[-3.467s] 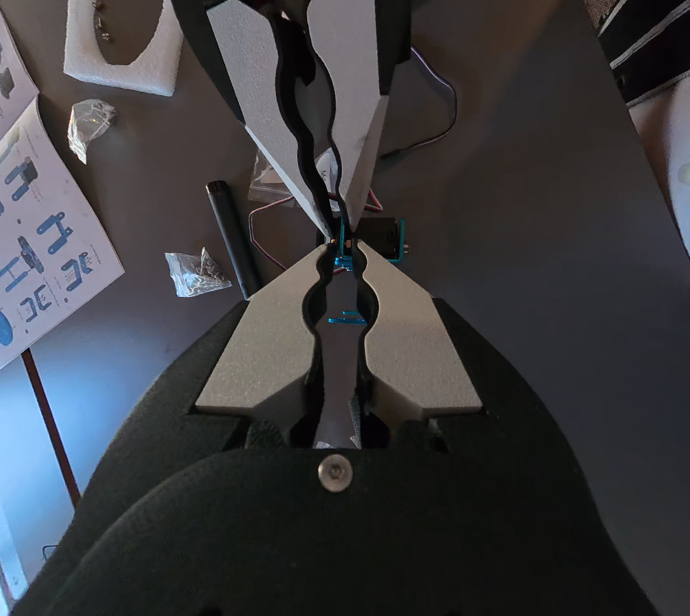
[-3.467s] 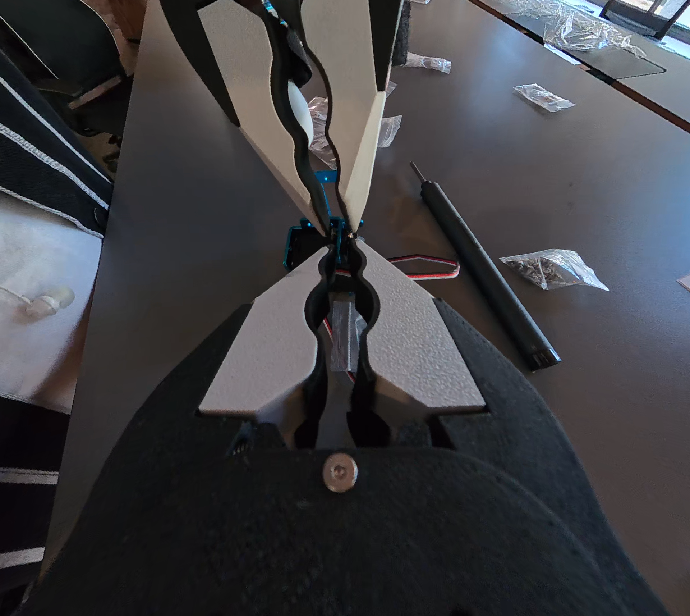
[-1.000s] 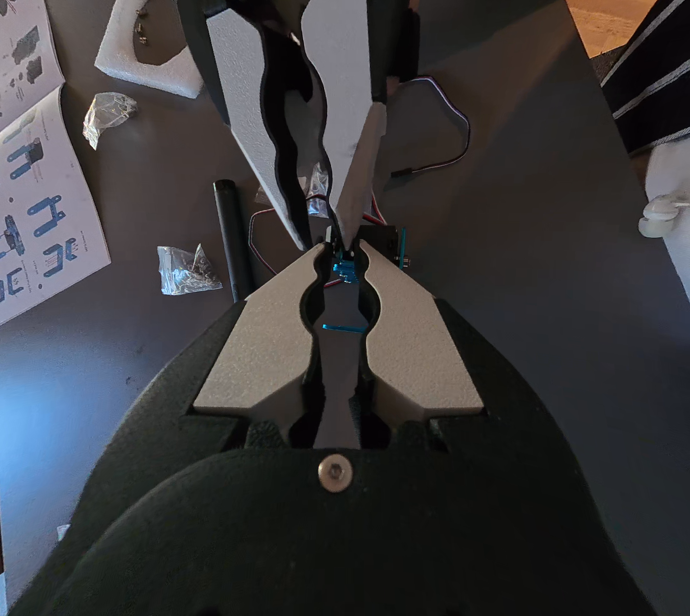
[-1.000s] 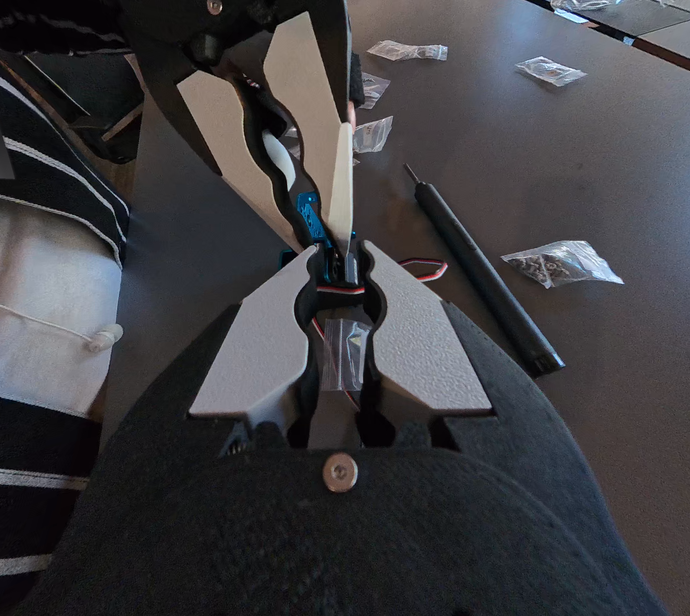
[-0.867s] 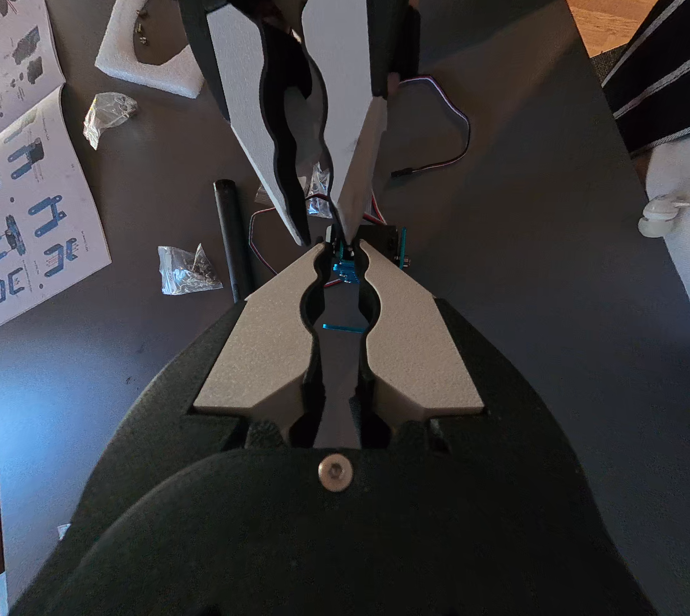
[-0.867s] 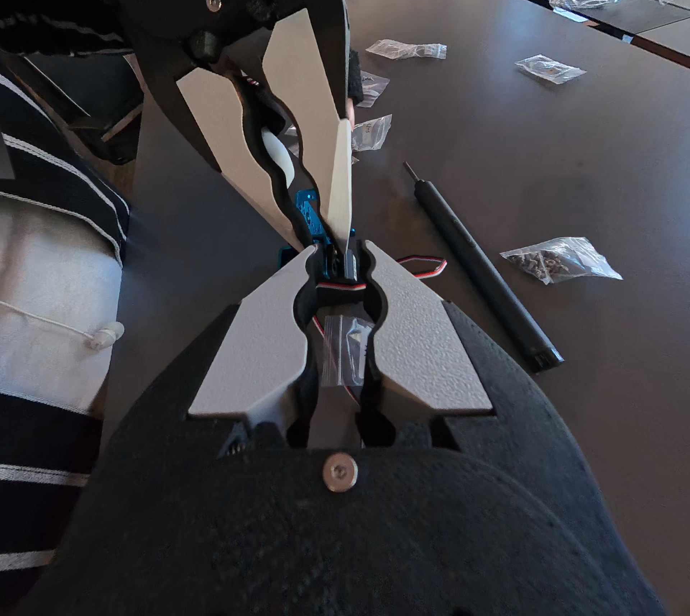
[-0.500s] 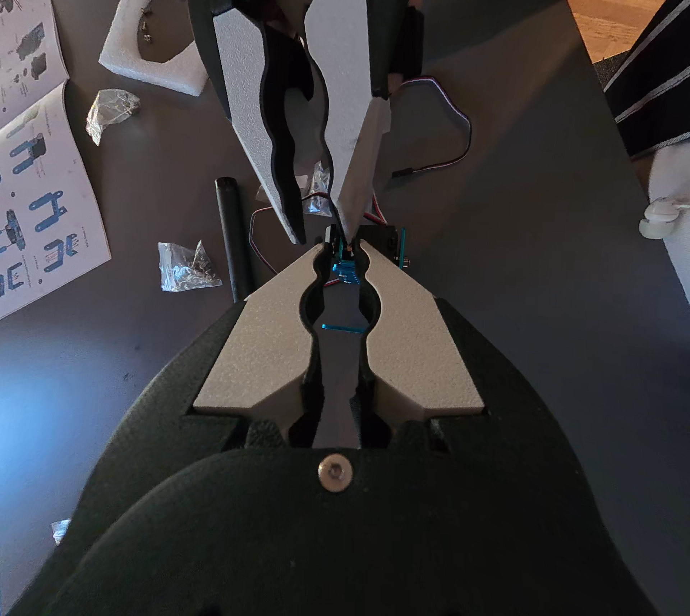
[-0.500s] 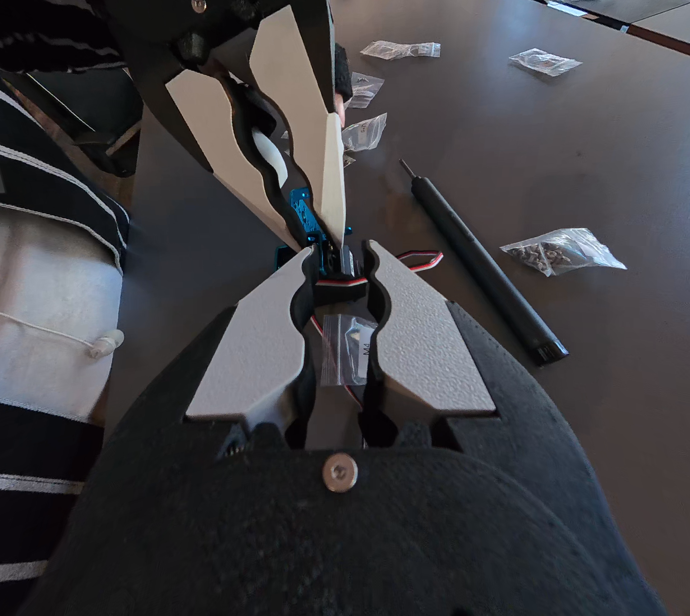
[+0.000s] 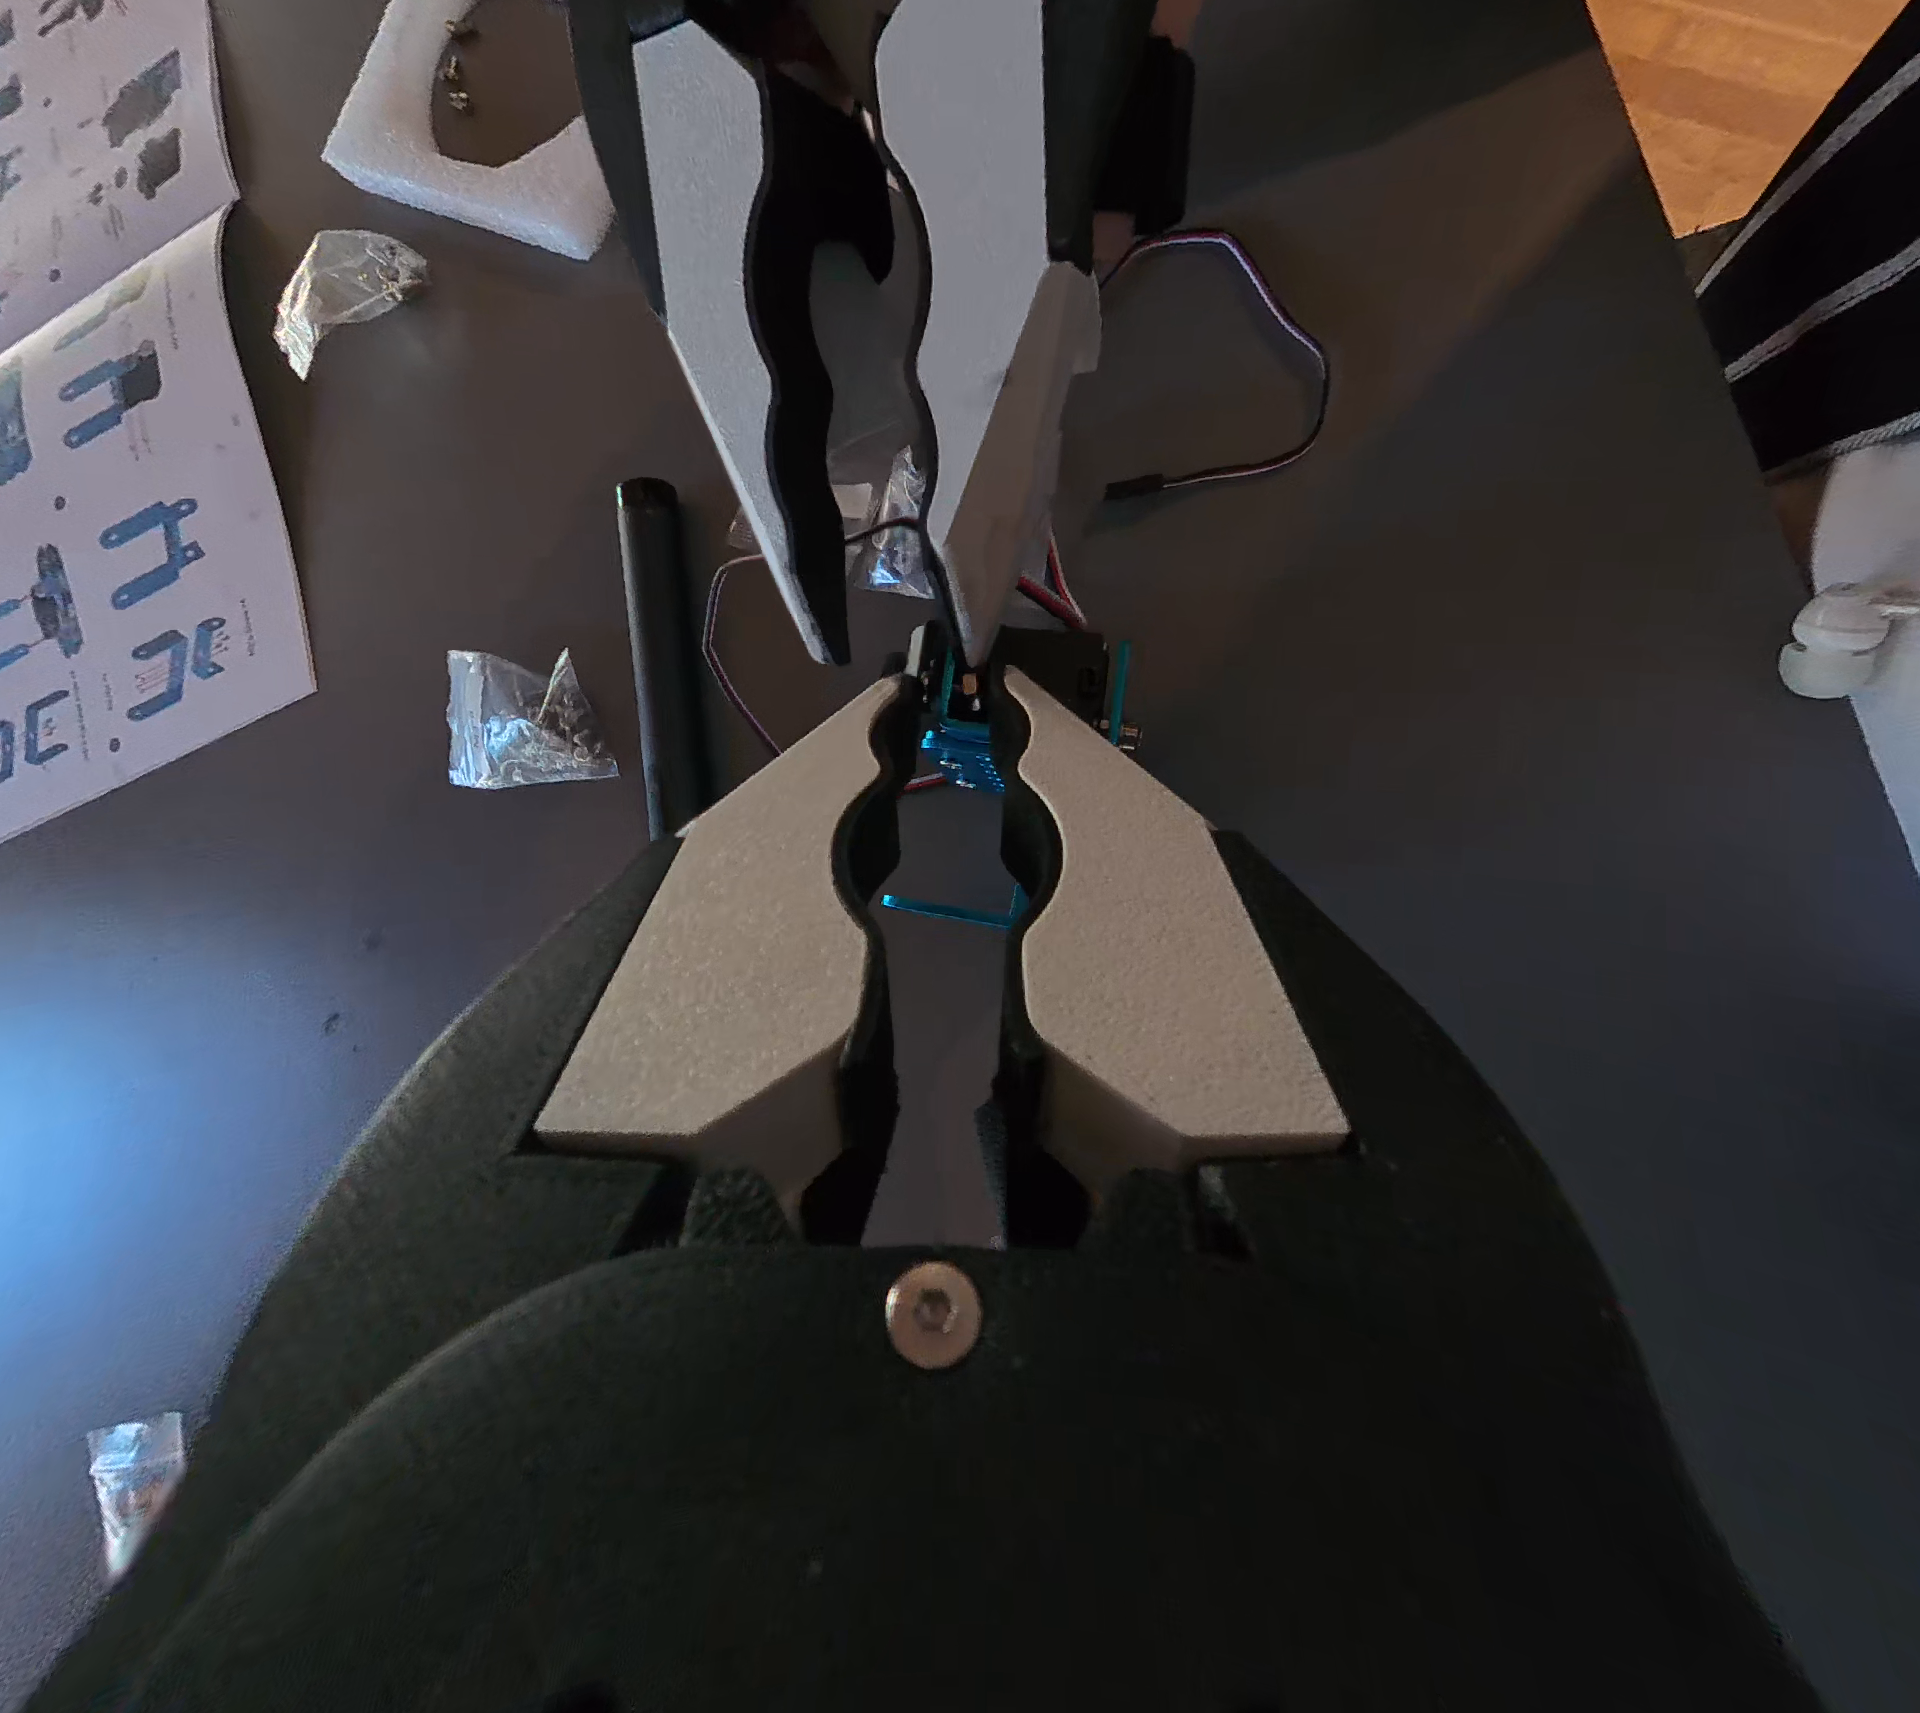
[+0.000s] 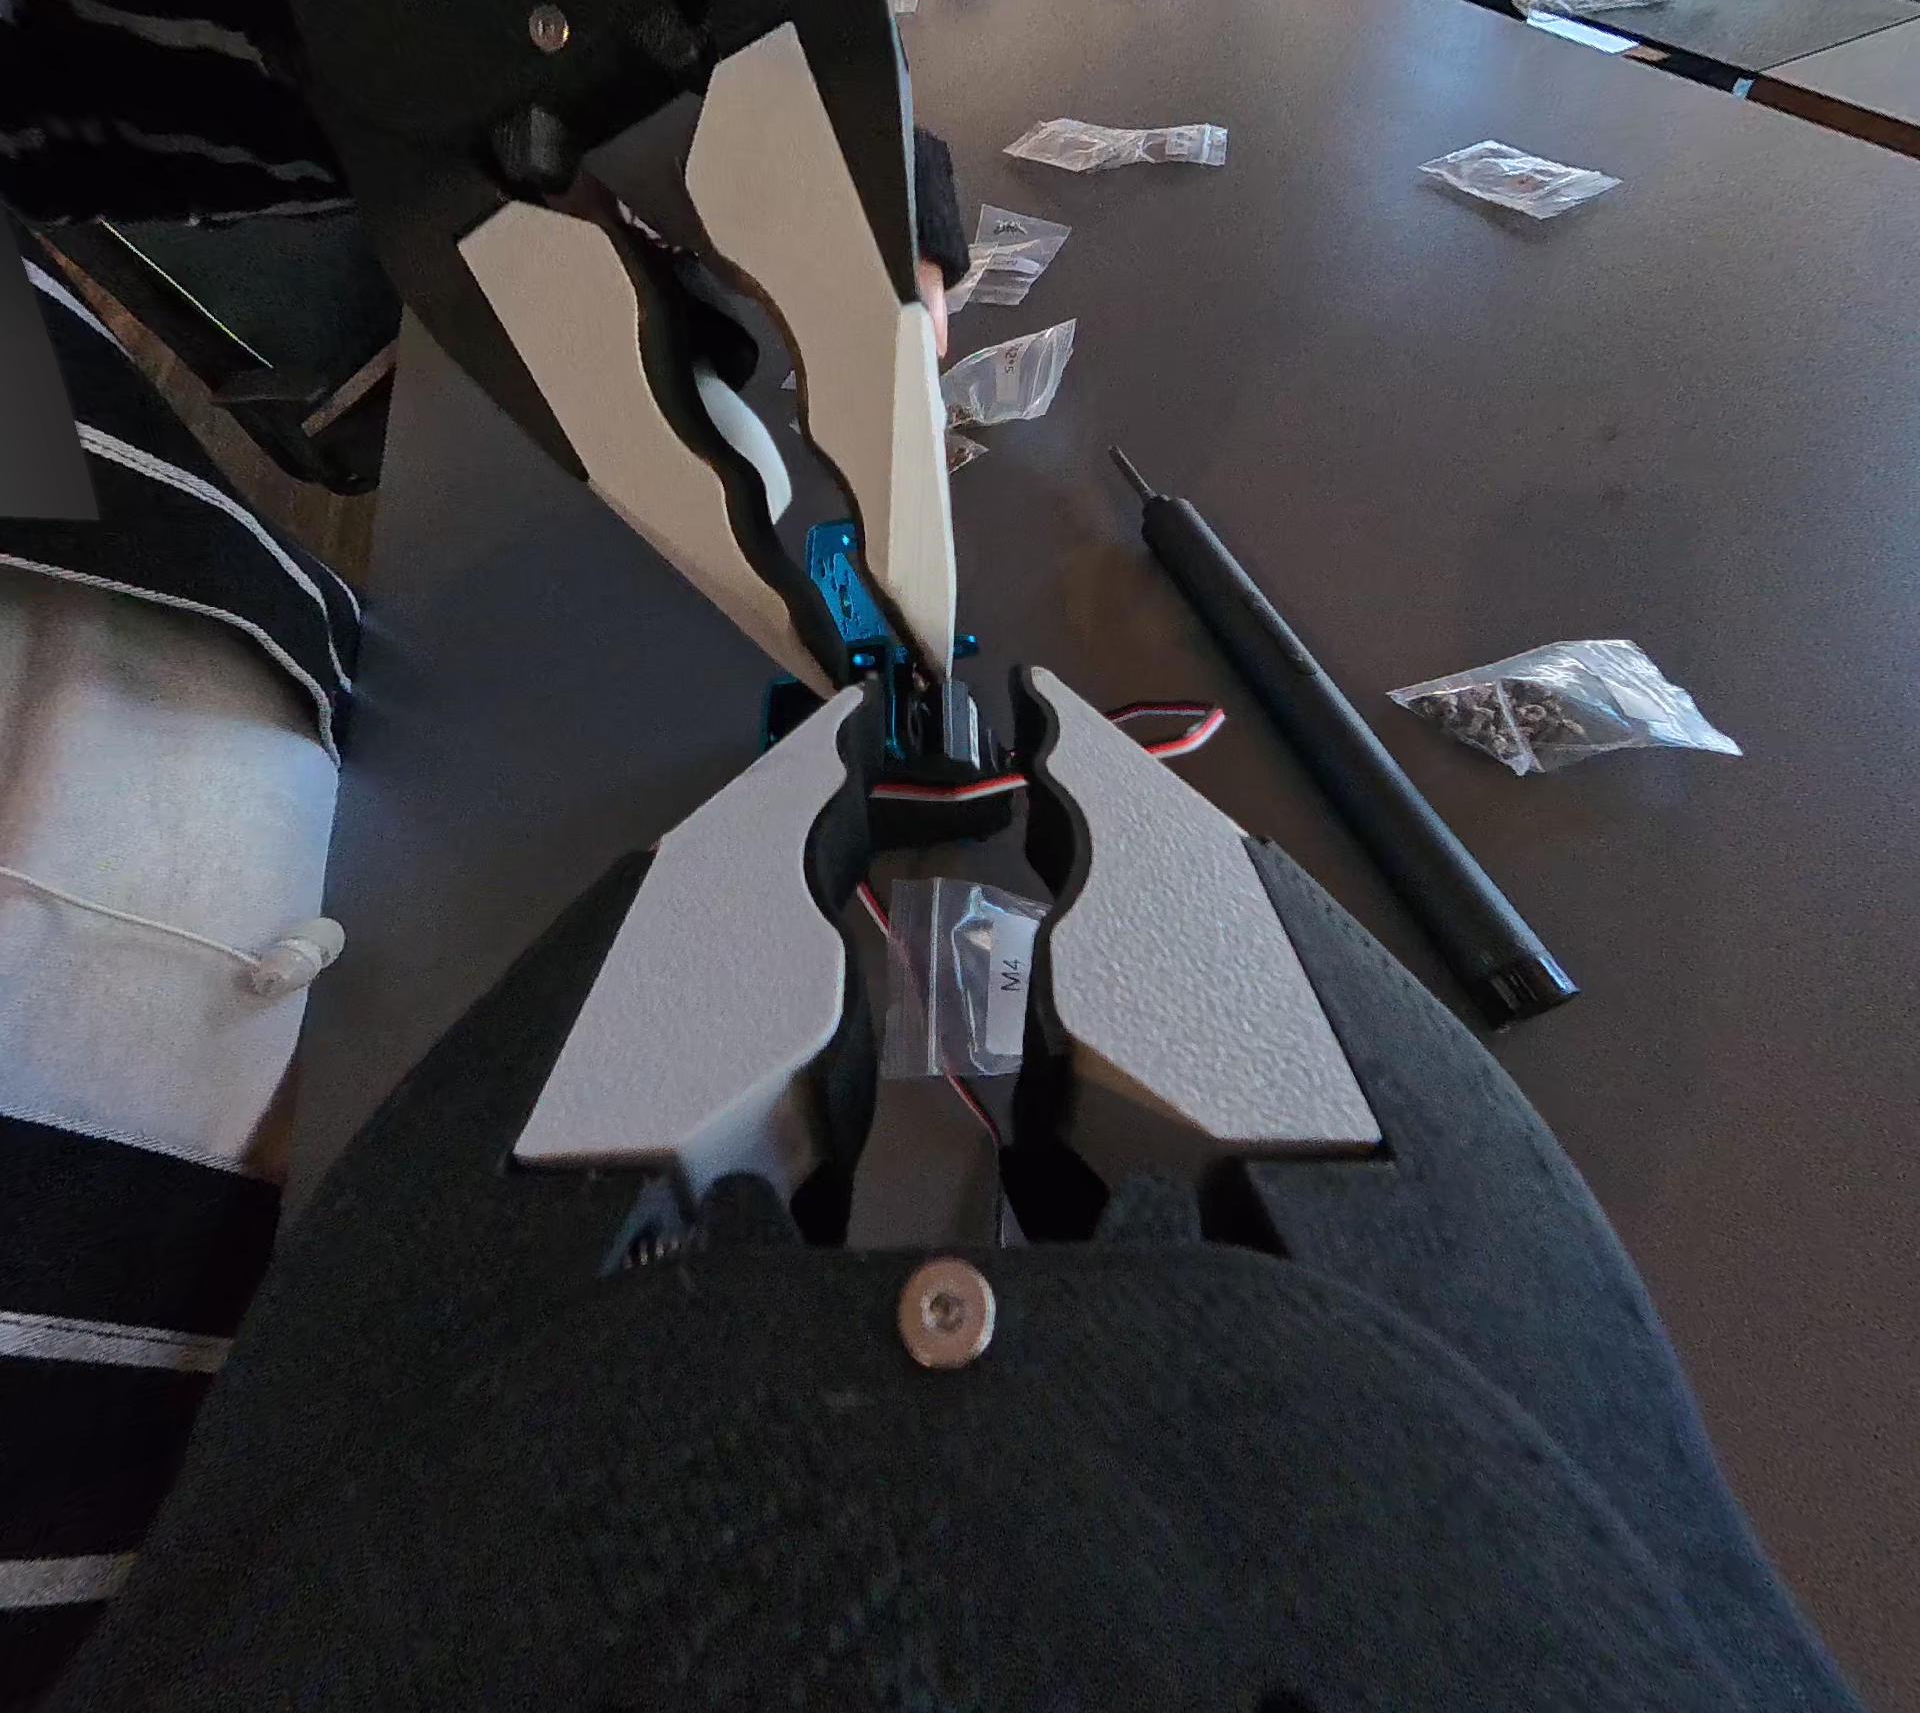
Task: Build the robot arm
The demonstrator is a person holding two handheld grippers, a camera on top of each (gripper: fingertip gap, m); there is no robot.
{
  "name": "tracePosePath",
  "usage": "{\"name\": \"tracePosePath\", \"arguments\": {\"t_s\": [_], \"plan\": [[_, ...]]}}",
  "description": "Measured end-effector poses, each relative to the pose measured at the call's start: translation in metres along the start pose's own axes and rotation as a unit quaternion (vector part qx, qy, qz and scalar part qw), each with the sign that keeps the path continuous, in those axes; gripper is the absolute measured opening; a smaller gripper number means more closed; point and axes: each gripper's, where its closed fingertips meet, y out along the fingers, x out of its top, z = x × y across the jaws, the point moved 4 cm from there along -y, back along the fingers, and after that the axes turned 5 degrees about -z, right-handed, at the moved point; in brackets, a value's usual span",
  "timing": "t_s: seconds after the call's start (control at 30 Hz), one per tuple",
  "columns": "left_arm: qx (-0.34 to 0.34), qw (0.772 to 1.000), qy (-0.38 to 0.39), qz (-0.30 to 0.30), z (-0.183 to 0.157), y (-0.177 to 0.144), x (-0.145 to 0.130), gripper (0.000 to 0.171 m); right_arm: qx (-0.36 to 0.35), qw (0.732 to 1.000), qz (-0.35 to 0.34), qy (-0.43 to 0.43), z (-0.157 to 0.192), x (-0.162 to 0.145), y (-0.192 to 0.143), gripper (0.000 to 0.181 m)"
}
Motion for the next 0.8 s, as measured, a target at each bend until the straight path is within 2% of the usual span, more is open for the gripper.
{"name": "tracePosePath", "arguments": {"t_s": [0.1,0.4,0.8], "plan": [[-0.009,1.0,-0.02,-0.003,-0.001,-0.0012,-0.001,0.017,0.004,1.0,0.005,0.003,-0.0005,-0.0029,0.0009,0.023],[-0.009,0.999,-0.036,0.011,0.0007,-0.0045,-0.0033,0.017,0.021,1.0,0.009,-0.01,0.0025,-0.0039,0.0025,0.013],[-0.001,0.998,-0.056,-0.01,-0.0013,-0.0032,-0.0037,0.014,0.006,0.998,0.013,-0.053,0.0087,0.0008,0.0032,0.019]]}}
